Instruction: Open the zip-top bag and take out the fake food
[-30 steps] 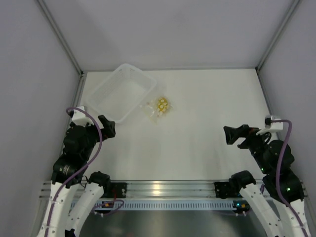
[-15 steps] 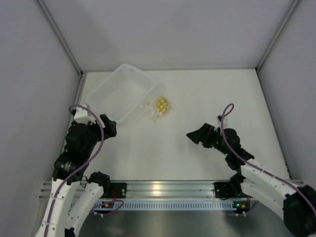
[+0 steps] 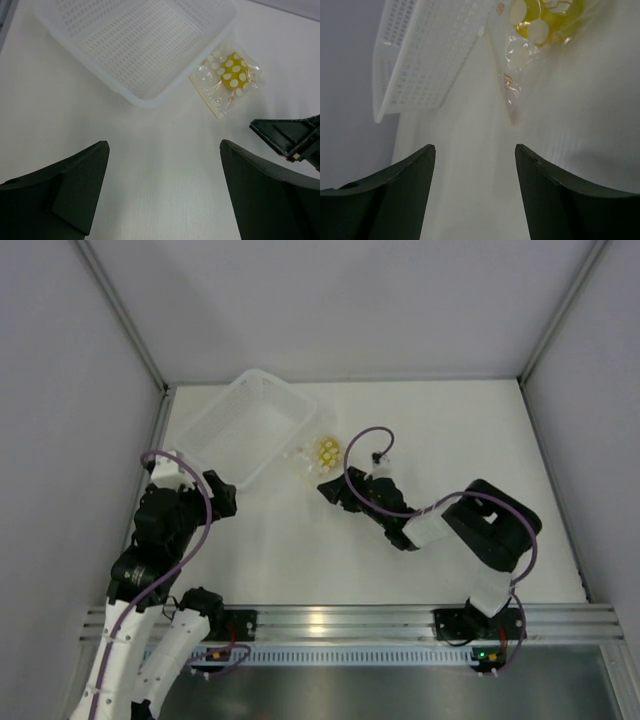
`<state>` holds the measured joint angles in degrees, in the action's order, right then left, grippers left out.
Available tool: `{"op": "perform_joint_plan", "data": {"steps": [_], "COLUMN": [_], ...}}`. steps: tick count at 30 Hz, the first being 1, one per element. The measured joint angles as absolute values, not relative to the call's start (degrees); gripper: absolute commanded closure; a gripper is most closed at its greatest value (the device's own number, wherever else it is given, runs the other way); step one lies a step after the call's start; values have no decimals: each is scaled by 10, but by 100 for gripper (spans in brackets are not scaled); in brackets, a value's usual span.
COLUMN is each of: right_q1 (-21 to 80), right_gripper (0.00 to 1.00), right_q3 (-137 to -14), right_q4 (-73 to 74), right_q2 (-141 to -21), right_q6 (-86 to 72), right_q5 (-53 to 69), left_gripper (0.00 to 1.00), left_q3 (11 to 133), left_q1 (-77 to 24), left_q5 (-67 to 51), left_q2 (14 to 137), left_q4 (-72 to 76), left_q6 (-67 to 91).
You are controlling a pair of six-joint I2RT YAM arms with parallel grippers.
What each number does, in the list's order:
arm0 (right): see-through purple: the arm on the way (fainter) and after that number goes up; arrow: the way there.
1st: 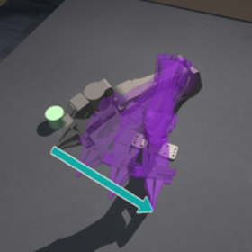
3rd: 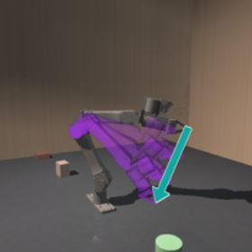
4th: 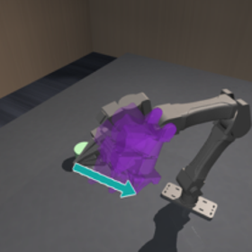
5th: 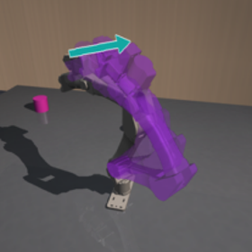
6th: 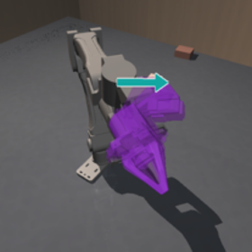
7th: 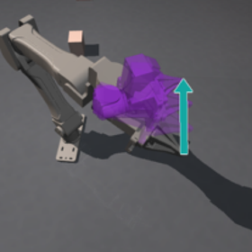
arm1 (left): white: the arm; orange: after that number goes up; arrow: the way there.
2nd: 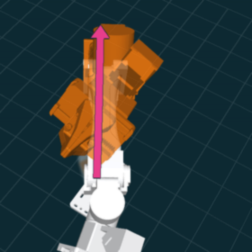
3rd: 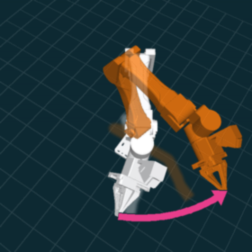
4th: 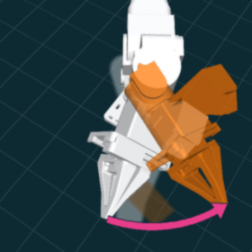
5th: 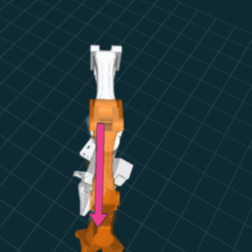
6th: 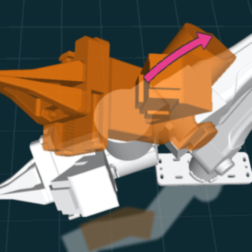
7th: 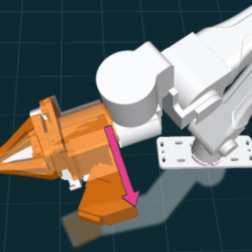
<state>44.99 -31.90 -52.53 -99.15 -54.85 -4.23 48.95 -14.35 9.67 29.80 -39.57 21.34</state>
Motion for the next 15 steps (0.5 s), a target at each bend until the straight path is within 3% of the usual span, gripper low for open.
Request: {"op": "perform_joint_plan", "data": {"steps": [7, 15], "right_q1": [453, 458], "right_gripper": [39, 40], "right_q3": [-442, -465], "right_q4": [-534, -525], "right_q2": [-1109, -1166], "right_q6": [-591, -648], "right_q5": [-84, -119], "left_gripper": [2, 2], "left_q3": [489, 489], "left_q1": [-143, -143], "left_q5": [96, 95], "left_q2": [310, 311], "left_q4": [-395, -394], "left_q6": [213, 213]}}
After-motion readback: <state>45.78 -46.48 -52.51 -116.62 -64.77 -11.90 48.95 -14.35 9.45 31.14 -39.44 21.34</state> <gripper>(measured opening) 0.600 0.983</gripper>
